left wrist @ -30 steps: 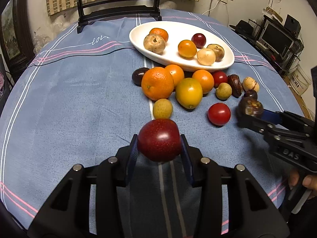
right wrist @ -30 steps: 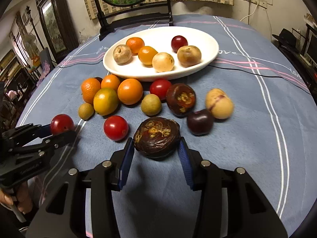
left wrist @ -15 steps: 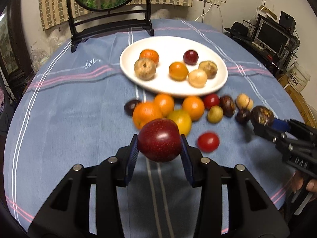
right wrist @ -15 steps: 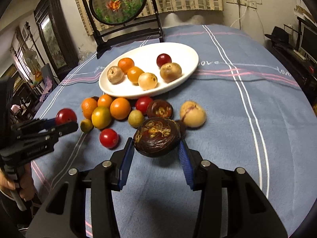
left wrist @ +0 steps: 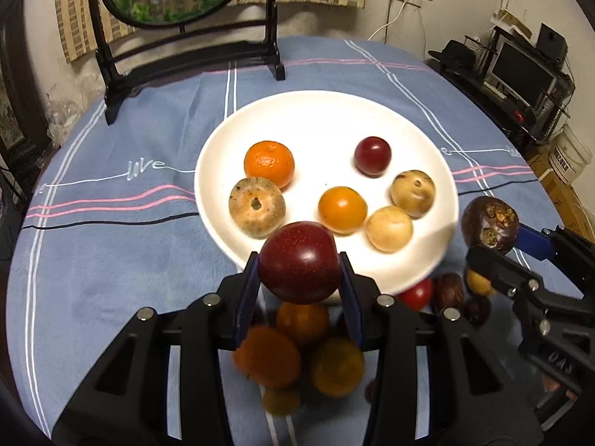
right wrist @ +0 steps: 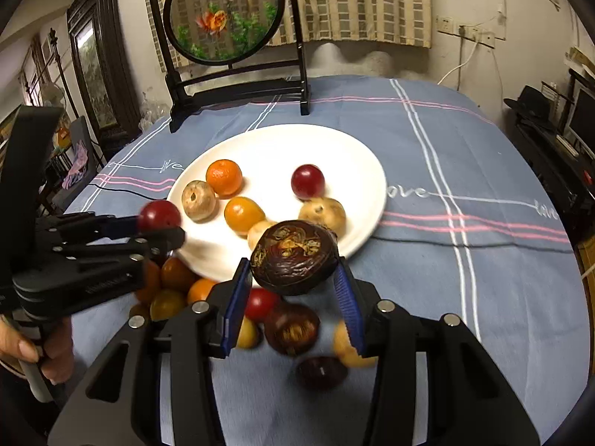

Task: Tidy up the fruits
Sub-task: 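Carry both fruits onto the white plate and open both tools, then withdraw both open tools from the plate toward the fruit cluster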

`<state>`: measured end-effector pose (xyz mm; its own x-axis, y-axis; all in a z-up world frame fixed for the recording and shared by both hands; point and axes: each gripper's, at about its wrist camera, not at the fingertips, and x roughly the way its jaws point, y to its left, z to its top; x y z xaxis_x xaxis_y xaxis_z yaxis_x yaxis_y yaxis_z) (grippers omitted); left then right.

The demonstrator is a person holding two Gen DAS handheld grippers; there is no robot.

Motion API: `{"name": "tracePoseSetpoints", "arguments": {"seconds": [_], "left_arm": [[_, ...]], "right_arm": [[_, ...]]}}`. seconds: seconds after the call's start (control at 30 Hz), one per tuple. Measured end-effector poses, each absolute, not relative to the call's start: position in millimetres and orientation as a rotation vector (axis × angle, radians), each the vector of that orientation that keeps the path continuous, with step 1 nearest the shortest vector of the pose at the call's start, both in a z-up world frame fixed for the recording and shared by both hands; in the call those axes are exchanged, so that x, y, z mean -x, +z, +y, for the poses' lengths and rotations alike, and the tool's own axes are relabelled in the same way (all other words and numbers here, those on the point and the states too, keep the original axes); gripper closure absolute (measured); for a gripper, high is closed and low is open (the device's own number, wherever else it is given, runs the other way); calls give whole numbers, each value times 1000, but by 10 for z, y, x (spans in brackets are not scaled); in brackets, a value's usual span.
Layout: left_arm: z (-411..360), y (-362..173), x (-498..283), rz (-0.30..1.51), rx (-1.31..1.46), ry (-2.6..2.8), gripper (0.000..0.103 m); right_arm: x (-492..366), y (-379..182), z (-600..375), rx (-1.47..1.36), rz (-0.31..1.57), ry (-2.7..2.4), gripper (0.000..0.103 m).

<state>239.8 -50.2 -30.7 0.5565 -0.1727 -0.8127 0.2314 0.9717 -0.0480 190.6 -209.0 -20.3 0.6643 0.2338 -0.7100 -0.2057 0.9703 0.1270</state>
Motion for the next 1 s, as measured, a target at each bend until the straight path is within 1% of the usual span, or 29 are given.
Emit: {"name": "tracePoseSetpoints", "arguments": {"seconds": [0.33, 0.43, 0.47, 0.53, 0.57, 0.67, 0.73, 0.87, 1.0], "left_arm": [[-519, -529, -2747, 1015, -57, -231, 60], [-488, -479, -2728, 987, -42, -233, 59], [-488, -451, -2714, 969, -49, -227, 57], [-461, -350, -2655, 919, -64, -207, 44], [-449, -319, -2636, 908, -65, -202, 42], [-345, -190, -2541, 866, -58, -188, 41], [-268, -130, -2482, 853, -44, -176, 36], [-156, -105, -2355, 852, -41, -168, 34], [-92, -128, -2197, 856, -43, -157, 32]], "right_arm": [[-2471, -277, -1896, 7, 841, 239, 57], [-2590, -291, -1880, -3, 824, 241, 56], [-2617, -282, -1882, -8, 814, 236, 55], [-2660, -272, -1897, -28, 816, 232, 53], [-2675, -269, -1909, -42, 820, 231, 52], [-2661, -263, -1940, -57, 822, 217, 51], [-2606, -276, -1981, -65, 832, 211, 51], [-2439, -292, -2128, -105, 846, 196, 47], [-2241, -285, -2267, -142, 843, 182, 46]]}}
